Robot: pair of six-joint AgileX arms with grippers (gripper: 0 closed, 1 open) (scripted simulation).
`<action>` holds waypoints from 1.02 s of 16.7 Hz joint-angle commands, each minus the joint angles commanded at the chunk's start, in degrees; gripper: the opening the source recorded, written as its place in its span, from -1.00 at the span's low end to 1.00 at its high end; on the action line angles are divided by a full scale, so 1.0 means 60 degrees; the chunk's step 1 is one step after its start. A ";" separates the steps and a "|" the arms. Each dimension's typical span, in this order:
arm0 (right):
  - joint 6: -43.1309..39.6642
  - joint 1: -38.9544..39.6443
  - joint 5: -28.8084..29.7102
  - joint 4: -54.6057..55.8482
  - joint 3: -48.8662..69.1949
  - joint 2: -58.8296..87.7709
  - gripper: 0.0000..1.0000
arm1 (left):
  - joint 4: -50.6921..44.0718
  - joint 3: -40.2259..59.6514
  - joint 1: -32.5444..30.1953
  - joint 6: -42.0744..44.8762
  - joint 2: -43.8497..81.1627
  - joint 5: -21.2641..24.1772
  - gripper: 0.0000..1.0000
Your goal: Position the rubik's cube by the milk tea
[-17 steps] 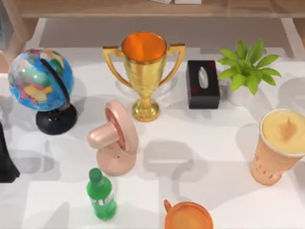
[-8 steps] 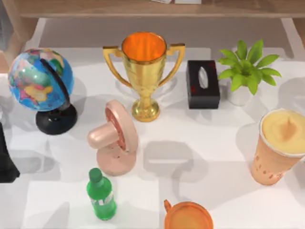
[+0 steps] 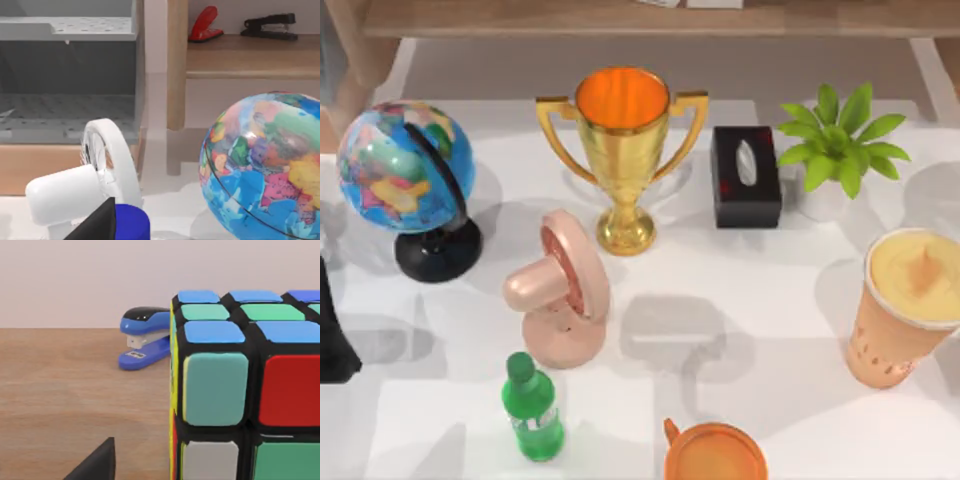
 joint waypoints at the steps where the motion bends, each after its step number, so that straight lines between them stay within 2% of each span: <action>1: -0.0002 -0.0079 -0.0075 -0.0078 0.0356 0.0258 1.00 | 0.0000 0.0000 0.0000 0.0000 0.0000 0.0000 1.00; 8: -0.0006 -0.0210 -0.0199 -0.0212 0.0964 0.0746 1.00 | 0.0000 0.0000 0.0000 0.0000 0.0000 0.0000 1.00; 17: -0.0006 -0.0210 -0.0199 -0.0212 0.0964 0.0746 -0.36 | 0.0000 0.0000 0.0000 0.0000 0.0000 0.0000 1.00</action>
